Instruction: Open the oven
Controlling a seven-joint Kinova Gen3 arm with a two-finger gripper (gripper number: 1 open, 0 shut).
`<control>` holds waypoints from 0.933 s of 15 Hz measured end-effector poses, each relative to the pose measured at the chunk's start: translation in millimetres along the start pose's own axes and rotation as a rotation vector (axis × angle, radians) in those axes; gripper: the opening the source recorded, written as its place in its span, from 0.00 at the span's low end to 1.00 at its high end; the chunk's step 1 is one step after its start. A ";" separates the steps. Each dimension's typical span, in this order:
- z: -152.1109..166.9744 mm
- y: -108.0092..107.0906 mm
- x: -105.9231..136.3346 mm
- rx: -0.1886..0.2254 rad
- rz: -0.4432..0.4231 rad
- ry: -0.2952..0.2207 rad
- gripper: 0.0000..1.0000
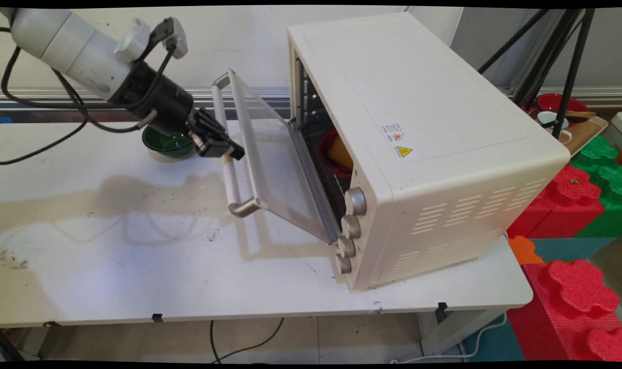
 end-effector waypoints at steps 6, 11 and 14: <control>4.7 -1.8 -21.6 -0.005 0.009 -0.041 0.00; 5.0 -3.7 -40.4 -0.002 0.018 -0.065 0.00; 5.0 -4.8 -53.6 0.002 0.023 -0.082 0.00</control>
